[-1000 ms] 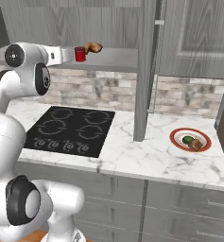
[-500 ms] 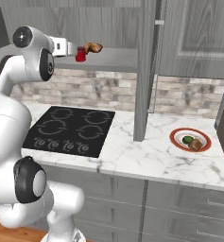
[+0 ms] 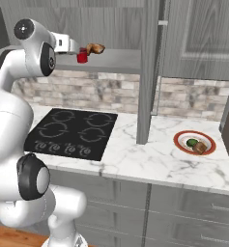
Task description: Pick the avocado and bread from the counter and place them on the plate. Then pick the jam from the cabinet and place it next to the plate. Lastly close the cabinet door.
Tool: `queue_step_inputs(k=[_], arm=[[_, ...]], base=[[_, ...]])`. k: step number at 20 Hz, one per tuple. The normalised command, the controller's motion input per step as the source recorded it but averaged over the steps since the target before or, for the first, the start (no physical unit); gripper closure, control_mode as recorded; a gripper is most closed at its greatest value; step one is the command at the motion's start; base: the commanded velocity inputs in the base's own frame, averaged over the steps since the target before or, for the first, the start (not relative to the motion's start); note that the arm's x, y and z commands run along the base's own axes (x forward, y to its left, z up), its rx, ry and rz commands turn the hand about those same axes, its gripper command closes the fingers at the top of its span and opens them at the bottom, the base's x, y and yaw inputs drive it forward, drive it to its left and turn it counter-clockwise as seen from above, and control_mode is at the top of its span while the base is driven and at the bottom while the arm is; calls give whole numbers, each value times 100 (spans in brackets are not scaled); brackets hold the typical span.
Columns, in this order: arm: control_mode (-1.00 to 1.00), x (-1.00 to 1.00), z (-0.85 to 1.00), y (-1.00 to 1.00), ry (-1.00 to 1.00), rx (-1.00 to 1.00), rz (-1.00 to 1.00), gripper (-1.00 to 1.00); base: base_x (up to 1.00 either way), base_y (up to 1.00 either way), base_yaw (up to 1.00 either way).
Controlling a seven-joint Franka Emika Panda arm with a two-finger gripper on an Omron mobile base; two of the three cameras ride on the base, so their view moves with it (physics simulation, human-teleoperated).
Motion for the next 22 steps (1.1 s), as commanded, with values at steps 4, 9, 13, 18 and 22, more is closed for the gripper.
queue_step_inputs(k=[4,9,13,18,22], arm=[[-100,6,-2,-11,0,0,0,-100],[-100,19,-3,-13,0,0,0,-100],[-100,28,-3,-9,0,0,0,-100],[-100,35,0,-1,0,0,0,-100],[-100,30,0,0,0,0,0,-100]], base=[[0,0,0],[0,0,0],[0,0,0],[0,0,0],[0,0,0]])
